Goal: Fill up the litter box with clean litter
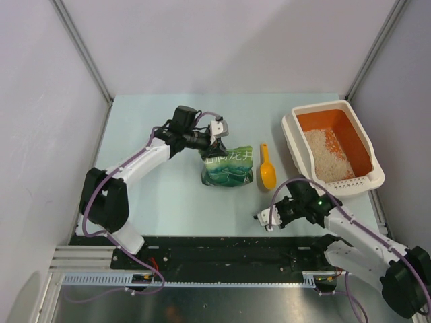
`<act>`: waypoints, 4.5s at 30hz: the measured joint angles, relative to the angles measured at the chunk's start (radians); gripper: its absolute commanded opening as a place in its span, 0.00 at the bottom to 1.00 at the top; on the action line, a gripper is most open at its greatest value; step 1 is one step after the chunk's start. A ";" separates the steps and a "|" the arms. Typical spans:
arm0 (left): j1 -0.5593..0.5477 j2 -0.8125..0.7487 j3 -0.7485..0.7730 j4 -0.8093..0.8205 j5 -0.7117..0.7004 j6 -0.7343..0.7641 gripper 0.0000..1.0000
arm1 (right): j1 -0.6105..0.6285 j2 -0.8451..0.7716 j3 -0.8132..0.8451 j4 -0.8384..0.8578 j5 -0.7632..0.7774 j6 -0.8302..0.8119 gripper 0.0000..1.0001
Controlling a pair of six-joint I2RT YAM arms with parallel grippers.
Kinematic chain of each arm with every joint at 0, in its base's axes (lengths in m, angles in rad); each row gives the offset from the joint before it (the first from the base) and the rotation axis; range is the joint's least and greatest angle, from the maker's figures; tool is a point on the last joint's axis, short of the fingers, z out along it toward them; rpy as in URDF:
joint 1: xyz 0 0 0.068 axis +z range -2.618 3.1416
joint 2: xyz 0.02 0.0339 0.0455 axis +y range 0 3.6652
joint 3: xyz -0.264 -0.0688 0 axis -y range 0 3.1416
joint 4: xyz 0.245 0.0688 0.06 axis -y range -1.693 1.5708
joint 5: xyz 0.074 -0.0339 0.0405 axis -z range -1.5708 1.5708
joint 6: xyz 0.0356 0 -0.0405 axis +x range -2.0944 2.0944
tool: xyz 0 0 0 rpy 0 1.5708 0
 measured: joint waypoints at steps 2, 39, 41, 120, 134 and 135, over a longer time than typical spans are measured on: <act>0.000 0.000 0.000 0.002 -0.002 -0.005 0.32 | 0.000 -0.020 0.045 -0.046 0.009 0.053 0.00; -0.051 0.146 0.151 -0.039 0.028 0.011 0.11 | -0.330 0.531 0.844 -0.268 -0.327 0.723 0.00; -0.050 0.146 0.151 -0.042 0.037 0.011 0.13 | -0.331 0.550 0.861 -0.234 -0.330 0.744 0.00; 0.164 -0.166 0.051 0.031 0.035 -0.190 0.51 | 0.083 0.984 0.846 -0.461 0.078 -0.513 0.48; 0.163 -0.192 0.035 0.052 0.040 -0.211 0.51 | 0.032 0.986 0.864 -0.451 0.055 -0.238 0.34; 0.163 -0.192 0.035 0.055 0.042 -0.214 0.51 | 0.020 0.986 0.864 -0.445 0.045 -0.174 0.34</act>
